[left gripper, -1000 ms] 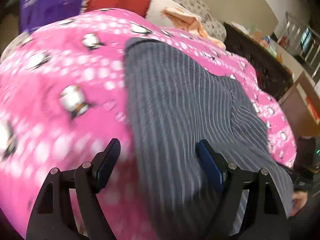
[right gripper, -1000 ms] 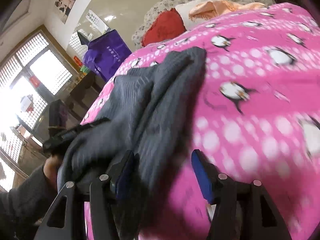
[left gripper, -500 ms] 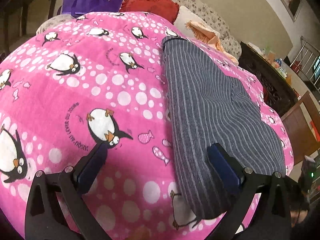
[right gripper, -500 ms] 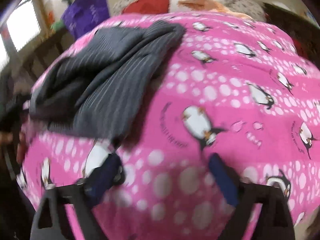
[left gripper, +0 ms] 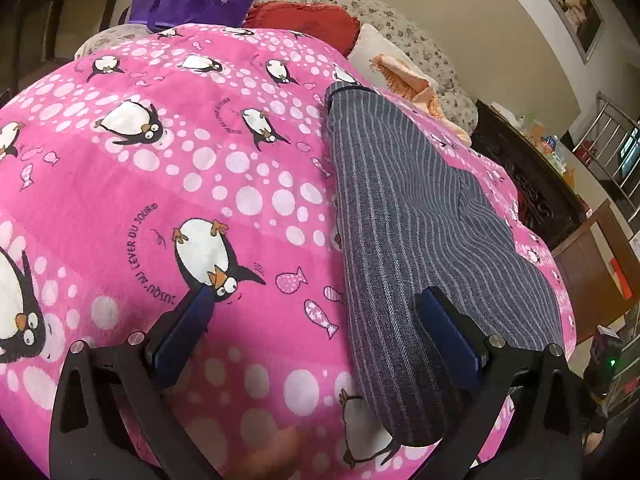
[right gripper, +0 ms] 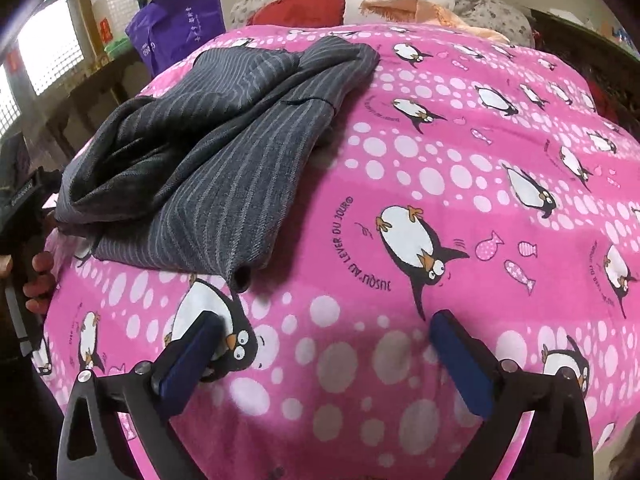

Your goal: Fold large clothes

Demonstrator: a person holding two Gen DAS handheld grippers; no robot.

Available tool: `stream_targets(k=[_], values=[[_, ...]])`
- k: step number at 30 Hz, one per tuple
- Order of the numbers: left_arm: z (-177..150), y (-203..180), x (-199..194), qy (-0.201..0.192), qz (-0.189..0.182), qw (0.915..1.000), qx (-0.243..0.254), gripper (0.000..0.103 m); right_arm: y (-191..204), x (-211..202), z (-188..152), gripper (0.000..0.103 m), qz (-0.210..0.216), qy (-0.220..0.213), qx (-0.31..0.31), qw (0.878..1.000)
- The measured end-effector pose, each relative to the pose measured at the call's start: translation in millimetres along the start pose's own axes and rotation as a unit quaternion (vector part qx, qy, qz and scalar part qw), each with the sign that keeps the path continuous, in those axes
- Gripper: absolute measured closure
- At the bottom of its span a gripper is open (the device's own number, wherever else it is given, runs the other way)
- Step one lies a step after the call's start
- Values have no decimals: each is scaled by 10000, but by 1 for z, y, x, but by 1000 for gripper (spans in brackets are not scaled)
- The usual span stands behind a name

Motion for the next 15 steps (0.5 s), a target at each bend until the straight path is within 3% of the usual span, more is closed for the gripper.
stream_targets(k=[2,5,9,12,15], values=[[0,-1,0,37,19,10000,10,0,2,-1,-2,0,-7,18,-33,10000],[-2,-14,-6,398,300,9987,103,0,1,-1,-2,0,-28,132,-79,9999],[-3,-58,-35,554,679,9955,357,0,7,-18,-12,3,-15,550,54,9985],[-7,-95,-51,643,844,9926,584,0,15,-58,-11,3,232,138,194,9994],[-9,-122,-58,716,1019,9895,729,0,14,-100,-3,3,-39,-347,308,9989]])
Point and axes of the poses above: each gripper's, at about its wrist camera, not at the fingertips, and x roughly the way its jaws point, y to its left, z to its top, the point moved 7 cm from there along x, roughly the way its jaws point, and after that the axes turned 12 degrees about y, right-handed, at the moved point
